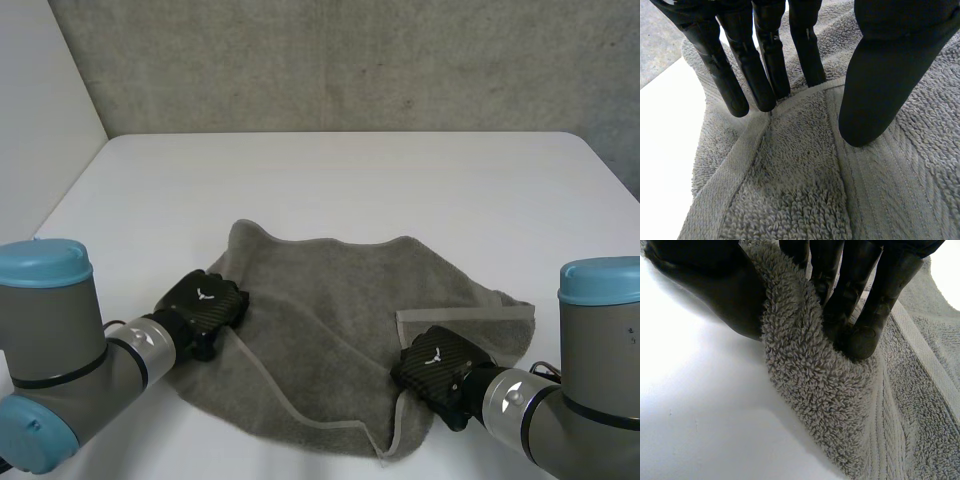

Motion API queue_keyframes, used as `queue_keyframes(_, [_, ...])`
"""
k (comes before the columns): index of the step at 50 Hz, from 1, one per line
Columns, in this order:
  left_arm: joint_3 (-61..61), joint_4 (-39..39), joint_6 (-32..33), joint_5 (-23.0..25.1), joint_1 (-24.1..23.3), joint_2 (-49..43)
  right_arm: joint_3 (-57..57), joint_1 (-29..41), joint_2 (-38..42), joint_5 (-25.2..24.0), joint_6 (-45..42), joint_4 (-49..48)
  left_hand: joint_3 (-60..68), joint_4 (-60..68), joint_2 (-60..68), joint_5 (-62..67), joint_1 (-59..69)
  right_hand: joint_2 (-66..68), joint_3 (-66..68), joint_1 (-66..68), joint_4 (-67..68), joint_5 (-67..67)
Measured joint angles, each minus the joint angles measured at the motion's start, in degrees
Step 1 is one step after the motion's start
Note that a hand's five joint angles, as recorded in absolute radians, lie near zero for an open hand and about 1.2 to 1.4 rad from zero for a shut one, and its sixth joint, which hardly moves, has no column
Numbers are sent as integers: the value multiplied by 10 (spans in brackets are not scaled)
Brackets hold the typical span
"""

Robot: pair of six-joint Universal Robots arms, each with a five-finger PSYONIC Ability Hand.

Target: Fold the laundry

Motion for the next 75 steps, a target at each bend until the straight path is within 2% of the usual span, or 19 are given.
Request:
queue_keyframes(9, [2, -7, 0, -1, 0, 8, 0, 0, 2, 0, -1, 0, 55, 55, 55, 54, 53, 0, 0, 0, 0, 0])
queue_keyframes(16, [-1, -7, 0, -1, 1, 13, -1, 0, 5, 1, -1, -1, 198, 199, 198, 194, 189, 0, 0, 0, 0, 0])
queue_keyframes(22, [10, 2, 0, 1, 2, 13, -13, 0, 3, 1, 0, -4, 224, 224, 224, 215, 207, 0, 0, 0, 0, 0])
queue_keyframes(28, [90, 26, -1, -2, 2, 28, -107, 5, -16, 7, 29, -54, 228, 228, 228, 217, 210, 2, 1, 1, 3, 0])
queue_keyframes(31, [168, 45, -8, -13, 1, 42, -178, 4, -34, 15, 67, -125, 229, 229, 229, 217, 211, 2, 1, 2, 3, 0])
queue_keyframes(36, [332, 115, -43, -86, -3, 65, -279, 1, -77, 41, 159, -311, 229, 230, 229, 218, 212, 3, 2, 3, 3, 0])
queue_keyframes(40, [401, 165, -86, -161, -2, 75, -307, -6, -103, 63, 210, -395, 229, 230, 229, 217, 212, 3, 2, 3, 3, 3])
queue_keyframes(42, [414, 182, -109, -193, -1, 81, -310, -9, -110, 71, 224, -405, 229, 230, 229, 221, 212, 3, 2, 3, 3, 5])
queue_keyframes(45, [399, 194, -151, -227, 1, 93, -302, -10, -113, 76, 237, -365, 229, 230, 229, 221, 212, 3, 2, 3, 3, 5])
queue_keyframes(49, [328, 191, -179, -222, 4, 102, -279, -10, -100, 67, 233, -279, 229, 230, 229, 221, 213, 3, 2, 3, 3, 5])
queue_keyframes(54, [175, 186, -192, -168, 17, 109, -222, -7, -73, 23, 195, -171, 229, 230, 229, 221, 213, 2, 2, 3, 3, 5])
queue_keyframes(57, [95, 189, -192, -135, 32, 108, -185, -5, -65, -6, 164, -144, 229, 230, 229, 221, 213, -2, -4, -1, -3, -1])
queue_keyframes(62, [-10, 206, -190, -97, 57, 98, -119, 1, -44, -47, 103, -125, 230, 230, 229, 221, 213, -84, -91, -80, -87, -81])
queue_keyframes(64, [-38, 216, -188, -91, 67, 90, -94, 5, -30, -55, 74, -115, 230, 230, 229, 221, 213, -199, -206, -206, -201, -203])
queue_keyframes(65, [-50, 222, -188, -89, 72, 85, -82, 7, -19, -57, 54, -106, 230, 230, 229, 221, 213, -301, -307, -298, -302, -305])
queue_keyframes(69, [-73, 240, -186, -86, 91, 73, -49, 15, 14, -56, -15, -65, 230, 230, 229, 221, 213, -514, -521, -511, -516, -530])
queue_keyframes(72, [-76, 246, -186, -87, 101, 70, -39, 17, 24, -53, -42, -41, 230, 230, 229, 221, 213, -560, -574, -565, -575, -594])
queue_keyframes(75, [-75, 249, -187, -88, 107, 72, -41, 15, 12, -50, -30, -34, 230, 230, 229, 221, 213, -560, -583, -581, -584, -607])
